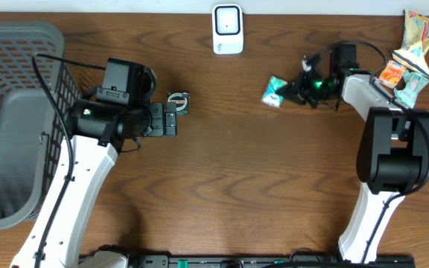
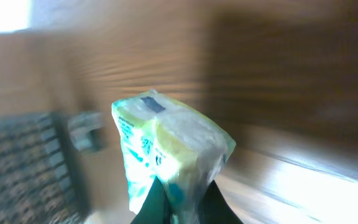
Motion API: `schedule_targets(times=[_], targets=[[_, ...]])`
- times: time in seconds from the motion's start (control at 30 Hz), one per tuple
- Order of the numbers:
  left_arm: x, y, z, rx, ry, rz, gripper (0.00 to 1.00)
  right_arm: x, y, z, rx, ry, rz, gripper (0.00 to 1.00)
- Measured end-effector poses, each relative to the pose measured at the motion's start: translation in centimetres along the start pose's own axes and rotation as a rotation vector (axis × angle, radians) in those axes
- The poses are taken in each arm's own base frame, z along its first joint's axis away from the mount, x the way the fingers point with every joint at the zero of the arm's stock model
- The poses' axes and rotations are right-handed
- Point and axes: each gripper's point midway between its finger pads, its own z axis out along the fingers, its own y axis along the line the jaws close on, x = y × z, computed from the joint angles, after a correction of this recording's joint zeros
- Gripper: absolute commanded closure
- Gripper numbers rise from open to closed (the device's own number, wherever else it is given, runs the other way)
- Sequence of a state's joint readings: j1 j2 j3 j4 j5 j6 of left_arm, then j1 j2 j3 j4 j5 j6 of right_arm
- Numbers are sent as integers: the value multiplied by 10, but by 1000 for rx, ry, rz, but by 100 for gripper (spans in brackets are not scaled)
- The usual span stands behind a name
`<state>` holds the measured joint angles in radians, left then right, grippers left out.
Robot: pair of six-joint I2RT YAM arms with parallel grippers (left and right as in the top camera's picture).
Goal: Scan the item barcode
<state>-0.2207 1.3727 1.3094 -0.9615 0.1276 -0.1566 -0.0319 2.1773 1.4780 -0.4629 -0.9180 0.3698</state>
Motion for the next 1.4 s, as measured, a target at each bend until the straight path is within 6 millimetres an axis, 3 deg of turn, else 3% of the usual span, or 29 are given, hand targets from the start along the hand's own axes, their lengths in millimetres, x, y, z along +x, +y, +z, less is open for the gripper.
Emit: schedule_targets(times=[0.03,0.2,0.3,0.6,0.97,1.07,1.23,1.4], targets=[[0,0,0,0,0,0,2,-3,23,-3,-112,0,-78,99],[0,0,0,0,0,0,2,-1,99,-27,-442,15,-347,99],[0,0,0,0,0,0,2,9,124,-36,-538,51,-415,99],[0,0,0,0,0,0,2,32,153,-26,-637,129,-505,99],[0,0,0,0,0,0,2,74,194,9,-708,239,-624,99],[0,0,0,1,-1,0,2,75,203,10,-724,238,-666,99],[0,0,0,0,0,0,2,69,205,7,-712,232,-636,99],[0,0,0,0,0,0,2,66,190,29,-585,229,-447,99]])
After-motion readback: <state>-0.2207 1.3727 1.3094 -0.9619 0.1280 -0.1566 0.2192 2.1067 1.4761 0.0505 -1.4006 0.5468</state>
